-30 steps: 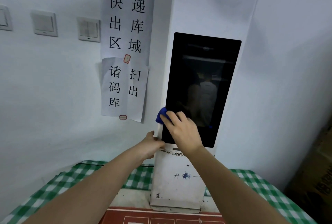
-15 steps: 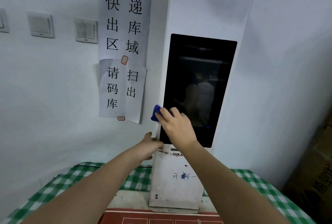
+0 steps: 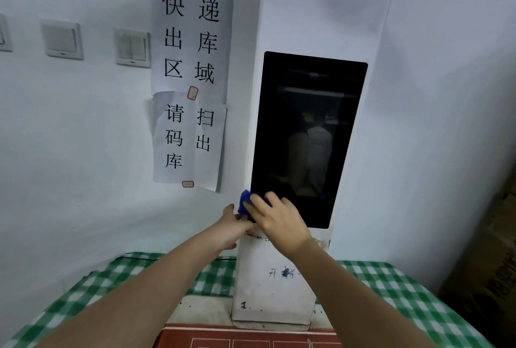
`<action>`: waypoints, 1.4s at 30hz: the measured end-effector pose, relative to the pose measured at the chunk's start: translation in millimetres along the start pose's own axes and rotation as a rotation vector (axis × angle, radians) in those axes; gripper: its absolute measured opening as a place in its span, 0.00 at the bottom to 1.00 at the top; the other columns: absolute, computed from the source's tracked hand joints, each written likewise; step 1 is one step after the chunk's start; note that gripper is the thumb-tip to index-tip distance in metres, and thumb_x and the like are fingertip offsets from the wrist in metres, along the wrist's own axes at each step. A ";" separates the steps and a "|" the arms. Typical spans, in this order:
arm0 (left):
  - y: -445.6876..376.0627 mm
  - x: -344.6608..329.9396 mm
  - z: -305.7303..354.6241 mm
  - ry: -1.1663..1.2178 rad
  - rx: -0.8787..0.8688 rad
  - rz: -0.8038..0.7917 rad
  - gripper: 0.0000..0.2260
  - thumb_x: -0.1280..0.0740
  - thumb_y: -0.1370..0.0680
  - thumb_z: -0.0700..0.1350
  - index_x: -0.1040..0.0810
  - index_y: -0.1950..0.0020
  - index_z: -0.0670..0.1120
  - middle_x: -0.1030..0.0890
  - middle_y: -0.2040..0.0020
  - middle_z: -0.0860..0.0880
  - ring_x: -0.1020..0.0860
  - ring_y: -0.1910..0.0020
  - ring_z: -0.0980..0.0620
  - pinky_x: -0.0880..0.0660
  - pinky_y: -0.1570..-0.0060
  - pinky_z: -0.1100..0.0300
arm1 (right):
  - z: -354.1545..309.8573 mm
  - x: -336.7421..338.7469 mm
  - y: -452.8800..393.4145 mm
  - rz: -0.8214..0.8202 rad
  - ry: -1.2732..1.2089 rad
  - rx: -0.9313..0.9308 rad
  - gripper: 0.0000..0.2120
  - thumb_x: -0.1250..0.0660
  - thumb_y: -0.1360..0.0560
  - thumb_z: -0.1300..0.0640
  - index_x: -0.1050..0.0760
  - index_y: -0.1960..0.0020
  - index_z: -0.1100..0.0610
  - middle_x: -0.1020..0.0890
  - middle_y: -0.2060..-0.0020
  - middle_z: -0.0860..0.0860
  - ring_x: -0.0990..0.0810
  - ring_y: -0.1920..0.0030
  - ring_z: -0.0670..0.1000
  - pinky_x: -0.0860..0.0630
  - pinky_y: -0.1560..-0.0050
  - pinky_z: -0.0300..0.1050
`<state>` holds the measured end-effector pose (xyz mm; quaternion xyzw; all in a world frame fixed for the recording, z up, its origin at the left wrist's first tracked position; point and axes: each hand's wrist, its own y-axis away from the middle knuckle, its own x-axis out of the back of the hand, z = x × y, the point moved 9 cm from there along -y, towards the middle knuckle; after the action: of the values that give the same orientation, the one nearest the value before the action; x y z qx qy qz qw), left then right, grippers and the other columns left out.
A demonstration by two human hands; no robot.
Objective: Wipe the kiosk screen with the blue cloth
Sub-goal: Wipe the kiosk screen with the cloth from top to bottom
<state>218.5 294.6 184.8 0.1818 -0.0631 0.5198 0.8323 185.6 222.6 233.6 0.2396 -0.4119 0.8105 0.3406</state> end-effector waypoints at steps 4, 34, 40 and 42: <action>0.4 -2.7 2.2 -0.001 -0.023 -0.034 0.34 0.39 0.24 0.40 0.51 0.22 0.54 0.30 0.33 0.51 0.30 0.35 0.49 0.31 0.44 0.56 | -2.0 -4.1 6.3 -0.002 0.032 0.078 0.31 0.24 0.41 0.58 0.25 0.38 0.56 0.27 0.47 0.51 0.29 0.56 0.53 0.31 0.68 0.45; 1.8 -22.8 16.6 -0.049 -0.049 0.060 0.41 0.36 0.24 0.41 0.63 0.22 0.51 0.34 0.28 0.43 0.29 0.37 0.46 0.30 0.38 0.56 | 69.0 17.1 31.5 0.189 -0.050 -0.210 0.32 0.28 0.41 0.69 0.24 0.38 0.57 0.21 0.47 0.52 0.24 0.57 0.55 0.28 0.71 0.45; 1.4 -30.2 19.7 -0.034 -0.044 0.122 0.43 0.35 0.25 0.39 0.64 0.22 0.51 0.36 0.28 0.42 0.31 0.35 0.46 0.33 0.46 0.60 | 46.6 -3.9 50.3 0.067 0.017 0.064 0.33 0.28 0.41 0.66 0.26 0.36 0.59 0.23 0.48 0.53 0.26 0.59 0.55 0.29 0.71 0.46; 0.1 -29.3 18.0 -0.049 -0.034 0.134 0.44 0.35 0.26 0.39 0.64 0.22 0.51 0.36 0.29 0.42 0.30 0.34 0.45 0.33 0.46 0.59 | 60.7 4.9 47.0 0.086 0.063 0.079 0.30 0.28 0.38 0.65 0.26 0.36 0.59 0.24 0.49 0.53 0.26 0.59 0.55 0.29 0.71 0.47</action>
<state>206.7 263.3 192.8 0.1755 -0.1044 0.5685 0.7969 153.7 153.8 246.4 0.2092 -0.3786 0.8471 0.3086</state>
